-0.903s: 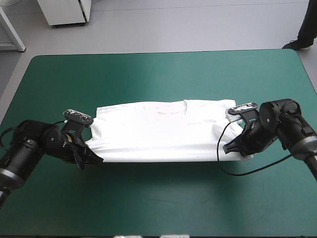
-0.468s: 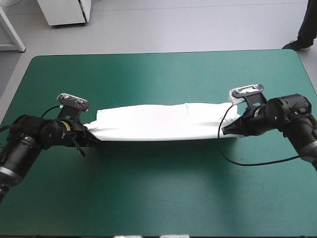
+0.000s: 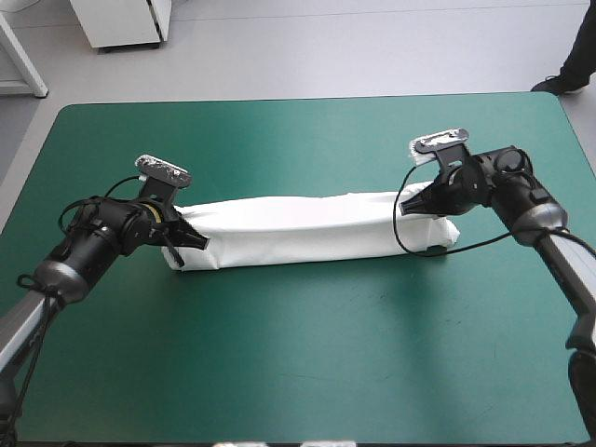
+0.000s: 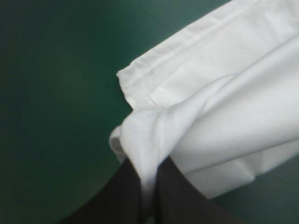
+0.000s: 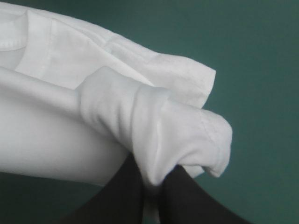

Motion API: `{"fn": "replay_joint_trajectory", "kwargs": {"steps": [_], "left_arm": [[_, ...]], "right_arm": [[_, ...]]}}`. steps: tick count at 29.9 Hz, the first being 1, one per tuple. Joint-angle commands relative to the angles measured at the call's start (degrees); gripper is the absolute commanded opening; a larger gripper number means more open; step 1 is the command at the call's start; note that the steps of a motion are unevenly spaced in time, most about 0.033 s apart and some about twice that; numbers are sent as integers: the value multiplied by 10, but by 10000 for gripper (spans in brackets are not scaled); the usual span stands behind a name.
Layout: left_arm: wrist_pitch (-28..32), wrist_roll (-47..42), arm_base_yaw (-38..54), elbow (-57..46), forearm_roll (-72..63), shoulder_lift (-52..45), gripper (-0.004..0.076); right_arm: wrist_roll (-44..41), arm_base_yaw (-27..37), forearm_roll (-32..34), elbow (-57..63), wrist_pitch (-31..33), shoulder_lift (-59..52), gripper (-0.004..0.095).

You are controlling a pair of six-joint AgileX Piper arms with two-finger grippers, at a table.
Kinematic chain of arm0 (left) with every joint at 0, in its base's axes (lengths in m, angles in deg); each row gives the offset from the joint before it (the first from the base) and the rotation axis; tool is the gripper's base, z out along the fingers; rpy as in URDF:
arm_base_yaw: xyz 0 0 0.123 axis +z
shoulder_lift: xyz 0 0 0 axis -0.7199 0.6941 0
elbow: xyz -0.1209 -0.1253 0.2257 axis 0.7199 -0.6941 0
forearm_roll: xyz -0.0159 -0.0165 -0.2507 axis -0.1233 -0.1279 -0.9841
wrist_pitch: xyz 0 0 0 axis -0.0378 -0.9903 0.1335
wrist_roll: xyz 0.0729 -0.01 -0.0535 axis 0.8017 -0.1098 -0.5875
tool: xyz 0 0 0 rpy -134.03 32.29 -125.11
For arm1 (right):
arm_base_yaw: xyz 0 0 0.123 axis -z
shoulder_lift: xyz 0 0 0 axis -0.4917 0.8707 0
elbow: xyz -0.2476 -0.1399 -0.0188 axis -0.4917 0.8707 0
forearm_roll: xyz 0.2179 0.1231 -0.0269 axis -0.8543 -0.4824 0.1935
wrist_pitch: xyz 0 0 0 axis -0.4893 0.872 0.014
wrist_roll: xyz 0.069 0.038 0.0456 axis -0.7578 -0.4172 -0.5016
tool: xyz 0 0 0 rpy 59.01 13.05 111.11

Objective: Fold the cloth

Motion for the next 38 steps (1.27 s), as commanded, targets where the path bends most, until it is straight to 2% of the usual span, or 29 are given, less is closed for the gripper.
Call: {"fn": "replay_joint_trajectory", "kwargs": {"steps": [1, 6, 15, 18, 20, 22, 26, 28, 31, 35, 38], "left_arm": [[64, -26, -1, 19, 54, 16, -9], [111, -42, -1, 19, 72, 80, -9], [119, -42, -1, 19, 75, 133, -9], [107, -42, -1, 22, 75, 132, -1], [81, -40, -1, 34, 73, 132, 50], [45, -38, -1, 53, 73, 132, 139], [-17, -38, -1, 102, 73, 122, 363], [-47, -38, -1, 123, 73, 109, 416], [-99, -42, -1, 146, 70, 81, 405], [-122, -32, -2, 155, 15, 28, 363], [-112, 16, -3, 155, -66, 1, 236]], "right_arm": [[-1, 2, 17, -32, -50, 20, -17], [-1, 2, 17, -40, -69, 79, -17], [4, 2, 18, -40, -89, 119, -17], [32, 2, 18, -57, -61, 119, -13], [40, 2, 18, -75, -30, 119, 13], [50, 2, 18, -93, -3, 119, 66], [53, 2, 17, -133, 40, 112, 253], [55, 2, 17, -142, 54, 99, 359], [55, 2, 17, -142, 72, 64, 440], [55, 2, 28, -141, 94, -2, 442], [45, 2, 53, -141, 104, -46, 442]]}}
